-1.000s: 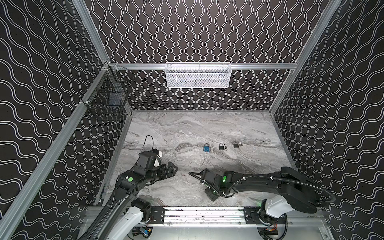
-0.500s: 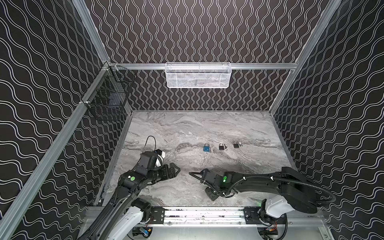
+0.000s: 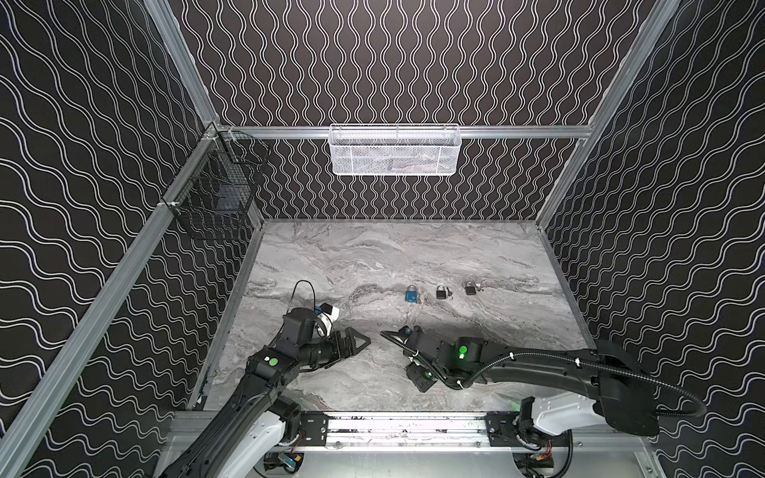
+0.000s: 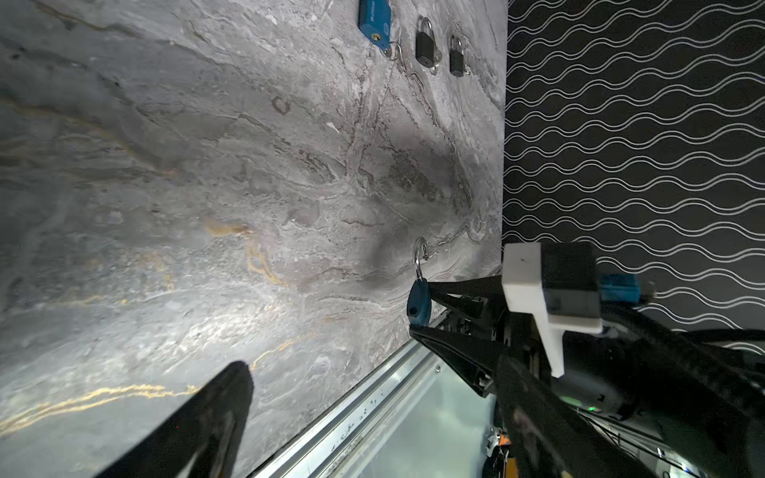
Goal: Lock with the key
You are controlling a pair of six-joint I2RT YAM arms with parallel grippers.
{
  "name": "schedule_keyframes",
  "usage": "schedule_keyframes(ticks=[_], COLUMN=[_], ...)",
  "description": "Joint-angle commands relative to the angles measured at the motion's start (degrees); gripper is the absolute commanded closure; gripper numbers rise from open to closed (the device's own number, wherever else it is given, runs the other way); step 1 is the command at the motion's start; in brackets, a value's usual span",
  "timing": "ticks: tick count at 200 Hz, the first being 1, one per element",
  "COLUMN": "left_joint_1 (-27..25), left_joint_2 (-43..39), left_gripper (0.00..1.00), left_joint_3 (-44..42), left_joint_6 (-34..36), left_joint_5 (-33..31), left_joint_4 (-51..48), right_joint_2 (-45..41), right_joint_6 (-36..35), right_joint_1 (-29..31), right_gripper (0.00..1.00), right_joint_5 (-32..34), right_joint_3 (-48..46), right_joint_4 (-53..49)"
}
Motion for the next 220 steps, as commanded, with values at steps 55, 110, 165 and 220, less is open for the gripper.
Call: schedule_keyframes(ticks=[55, 110, 165, 220], left_joint_1=[-1.99, -6.06, -7.29, -7.3], left_joint_2=[4.01, 9.53, 9.87, 5.6], left_gripper=[0.04, 0.02, 0.05, 0.11], left_joint_3=[-2.77, -2.16, -3.16, -2.84], left_joint_6=[-3.78, -4.0, -5.71, -4.57], left_joint_5=[5.23, 3.5, 2.89, -2.09], left_joint_4=[15.65, 17.88, 21.37, 19.3], right_joint_2=[2.97, 6.75, 8.3, 7.9], right_joint_6=[-2.11, -3.0, -2.78, -2.25], right_joint_1=[1.1, 1.43, 2.05, 2.5], right_gripper=[0.81, 0.81, 0.81, 0.81], right_joint_5=[-2.27, -2.55, -3.01, -3.07], right_joint_3=[7.02, 12.38, 14.34, 14.22], right_joint_4=[3.21, 5.3, 5.97, 5.72])
